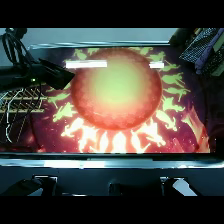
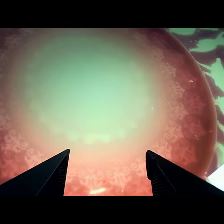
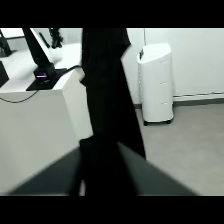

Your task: Fold the clothes and pants, and hang the long-sleeved shirts on hangers.

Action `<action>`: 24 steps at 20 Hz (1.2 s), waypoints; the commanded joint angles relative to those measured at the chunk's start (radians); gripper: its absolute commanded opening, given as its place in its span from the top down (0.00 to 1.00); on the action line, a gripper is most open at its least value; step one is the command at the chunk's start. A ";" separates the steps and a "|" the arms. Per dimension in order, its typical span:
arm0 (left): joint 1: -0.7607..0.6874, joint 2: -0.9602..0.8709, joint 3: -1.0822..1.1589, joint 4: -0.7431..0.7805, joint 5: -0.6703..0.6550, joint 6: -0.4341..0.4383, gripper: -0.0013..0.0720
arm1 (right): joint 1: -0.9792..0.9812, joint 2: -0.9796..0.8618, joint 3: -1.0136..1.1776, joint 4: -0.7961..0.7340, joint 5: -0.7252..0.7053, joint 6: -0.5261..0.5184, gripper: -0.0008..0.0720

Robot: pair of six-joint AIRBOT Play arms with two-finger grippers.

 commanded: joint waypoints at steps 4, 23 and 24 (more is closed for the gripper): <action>0.004 -0.003 0.000 0.001 0.002 -0.116 0.24 | -0.010 0.043 -0.001 0.080 0.100 -0.008 0.21; 0.114 0.031 0.000 0.211 -0.233 -0.336 0.93 | 0.676 -0.121 -0.005 1.004 0.393 -0.547 0.44; 0.137 0.033 0.000 0.211 -0.251 -0.310 0.94 | 0.774 -0.140 -0.017 0.892 0.452 -0.595 0.61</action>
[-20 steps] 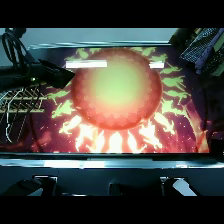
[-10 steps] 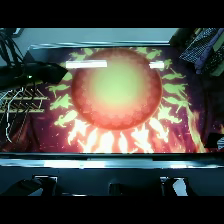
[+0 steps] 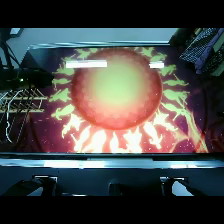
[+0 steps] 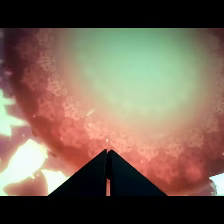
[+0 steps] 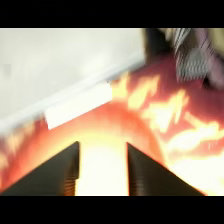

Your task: Fold the clothes and pants, and hang the long-sleeved shirts on hangers.

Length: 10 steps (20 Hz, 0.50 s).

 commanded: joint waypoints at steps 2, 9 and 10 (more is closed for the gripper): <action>0.103 0.019 -0.030 0.006 -0.107 0.107 0.93 | 0.393 -0.082 -0.087 -0.298 0.251 -0.227 0.63; 0.251 0.122 -0.283 0.005 -0.098 0.223 0.93 | 0.472 -0.013 -0.471 -0.217 0.347 -0.279 0.93; 0.256 0.122 -0.283 0.005 -0.098 0.223 0.93 | 0.472 -0.002 -0.515 -0.211 0.349 -0.279 0.93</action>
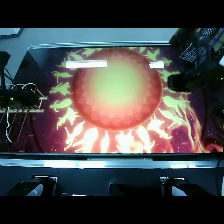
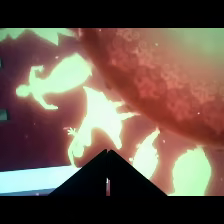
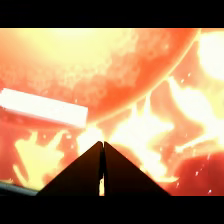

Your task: Fold the clothes and pants, and hang the long-sleeved shirts on hangers.

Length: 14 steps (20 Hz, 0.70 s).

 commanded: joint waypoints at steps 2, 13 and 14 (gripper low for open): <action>0.038 0.021 -0.050 -0.001 -0.003 0.047 0.93 | 0.026 0.032 -0.181 0.043 0.061 -0.028 0.93; 0.037 0.017 -0.050 -0.002 -0.003 0.043 0.93 | 0.026 0.033 -0.183 0.043 0.071 -0.020 0.93; 0.037 0.017 -0.050 -0.002 -0.004 0.043 0.93 | 0.026 0.033 -0.183 0.043 0.071 -0.020 0.93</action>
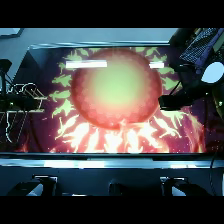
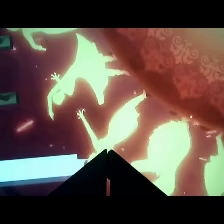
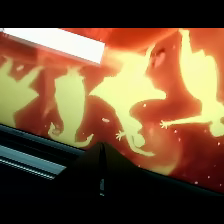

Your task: Fold the clothes and pants, and hang the long-sleeved shirts on hangers.

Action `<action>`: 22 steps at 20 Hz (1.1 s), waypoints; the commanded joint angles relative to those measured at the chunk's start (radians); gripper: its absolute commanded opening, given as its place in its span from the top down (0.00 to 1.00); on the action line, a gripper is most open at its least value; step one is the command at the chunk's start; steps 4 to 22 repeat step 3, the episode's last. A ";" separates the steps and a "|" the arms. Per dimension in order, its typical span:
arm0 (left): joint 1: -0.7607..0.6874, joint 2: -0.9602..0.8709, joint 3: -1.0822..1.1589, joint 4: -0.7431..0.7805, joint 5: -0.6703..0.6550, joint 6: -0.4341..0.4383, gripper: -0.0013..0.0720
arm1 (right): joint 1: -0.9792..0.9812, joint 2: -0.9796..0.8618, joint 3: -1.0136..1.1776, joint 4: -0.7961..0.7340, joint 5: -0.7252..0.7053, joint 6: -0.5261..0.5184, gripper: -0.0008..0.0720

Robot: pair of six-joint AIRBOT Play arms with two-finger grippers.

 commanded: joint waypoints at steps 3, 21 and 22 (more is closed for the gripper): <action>0.001 0.000 0.000 0.000 0.000 0.000 0.93 | 0.001 0.001 -0.002 0.002 0.002 0.001 0.93; 0.001 0.000 0.000 0.000 0.000 0.000 0.93 | 0.001 0.001 -0.002 0.002 0.002 0.001 0.93; 0.001 0.000 0.000 0.000 0.000 0.000 0.93 | 0.001 0.001 -0.002 0.002 0.002 0.001 0.93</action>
